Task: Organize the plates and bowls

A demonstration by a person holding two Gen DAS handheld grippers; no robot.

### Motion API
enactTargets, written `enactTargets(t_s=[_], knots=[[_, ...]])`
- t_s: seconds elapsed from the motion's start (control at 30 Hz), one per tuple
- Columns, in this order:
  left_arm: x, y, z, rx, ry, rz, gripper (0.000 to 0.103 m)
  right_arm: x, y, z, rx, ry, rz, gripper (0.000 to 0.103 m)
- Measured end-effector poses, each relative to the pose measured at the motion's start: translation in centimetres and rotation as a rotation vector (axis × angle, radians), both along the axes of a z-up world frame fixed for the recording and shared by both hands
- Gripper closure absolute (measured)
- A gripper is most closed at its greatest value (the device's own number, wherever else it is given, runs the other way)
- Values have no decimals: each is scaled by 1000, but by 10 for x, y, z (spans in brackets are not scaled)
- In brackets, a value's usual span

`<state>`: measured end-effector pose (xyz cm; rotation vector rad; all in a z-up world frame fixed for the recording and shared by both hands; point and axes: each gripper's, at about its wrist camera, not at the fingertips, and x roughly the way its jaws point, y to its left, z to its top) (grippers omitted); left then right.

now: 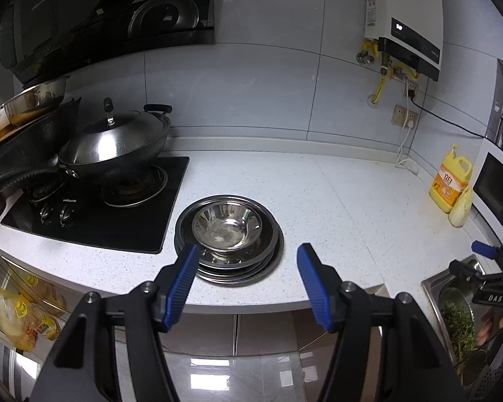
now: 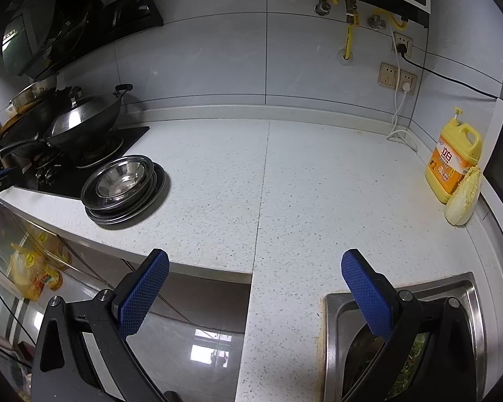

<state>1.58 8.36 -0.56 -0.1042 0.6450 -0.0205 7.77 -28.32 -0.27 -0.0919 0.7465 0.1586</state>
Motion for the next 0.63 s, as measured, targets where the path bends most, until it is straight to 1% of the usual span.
enactTargets(t_s=[0.1, 0.23, 0.4, 0.63], knots=[[1, 3, 1, -17, 3, 1, 44, 0, 2, -1, -5, 1, 5, 2], [0, 4, 2, -17, 2, 9, 44, 1, 5, -2, -7, 2, 10, 2], [2, 6, 2, -32, 2, -6, 44, 1, 6, -2, -6, 0, 11, 2], [0, 2, 2, -23, -3, -13, 44, 1, 6, -2, -9, 3, 10, 2]])
